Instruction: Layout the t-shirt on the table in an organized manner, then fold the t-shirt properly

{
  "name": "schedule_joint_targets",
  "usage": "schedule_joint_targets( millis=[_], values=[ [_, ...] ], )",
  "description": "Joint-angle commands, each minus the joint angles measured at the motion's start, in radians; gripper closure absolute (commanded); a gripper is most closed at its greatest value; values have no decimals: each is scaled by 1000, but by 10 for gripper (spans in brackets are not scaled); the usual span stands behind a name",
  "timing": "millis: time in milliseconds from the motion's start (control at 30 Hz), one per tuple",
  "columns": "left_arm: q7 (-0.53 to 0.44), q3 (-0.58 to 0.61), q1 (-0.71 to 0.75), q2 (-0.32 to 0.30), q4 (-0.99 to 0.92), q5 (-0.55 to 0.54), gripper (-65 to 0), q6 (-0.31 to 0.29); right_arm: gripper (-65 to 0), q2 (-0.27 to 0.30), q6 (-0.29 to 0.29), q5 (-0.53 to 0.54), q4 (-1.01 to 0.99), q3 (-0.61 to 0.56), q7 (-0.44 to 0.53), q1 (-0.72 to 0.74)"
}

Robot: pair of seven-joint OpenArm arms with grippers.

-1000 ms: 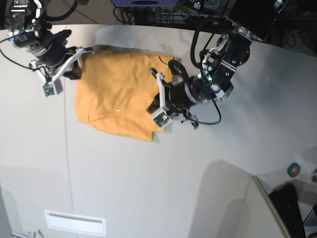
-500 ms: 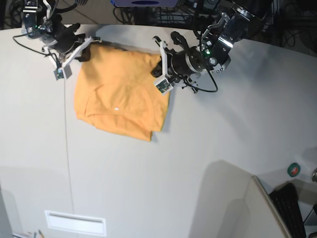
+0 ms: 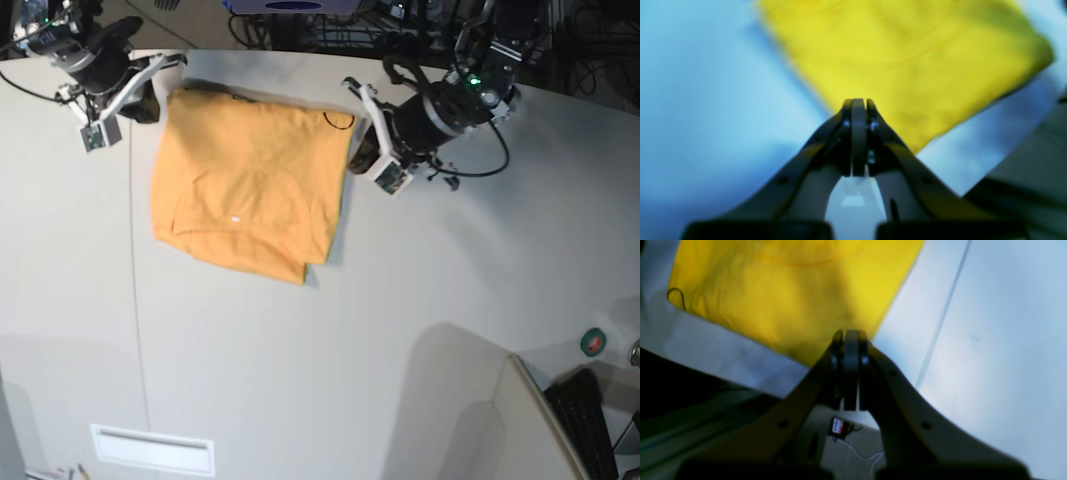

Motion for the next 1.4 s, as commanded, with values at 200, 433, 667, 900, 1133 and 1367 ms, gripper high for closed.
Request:
schedule_joint_targets(
  millis=[200,433,667,900,1133,1367],
  values=[
    [-24,-53,286,-136,102,-12,0,-7,0,0,17,9,94,79,-138,-252],
    [-24,-39,464,-165,-9,-9,0,-4,0,39,20,13,-49,9,-227,-397],
    [-295,31,384,-134,-508,-7,0,-3,0,149,20,16,-590,-309,-225,-112],
    [-588,122,123,-13,-1227,129,0,-3,0,166,20,14,-1265,-596,135,218],
    [-1060,112,-113,120,-1817,192,0,-3,0,33,10,14,-1802,-797,744,385],
    [-1056,108,-70,128,-1703,191,0,100,0,20,10,14,-1778,-794,813,385]
  ],
)
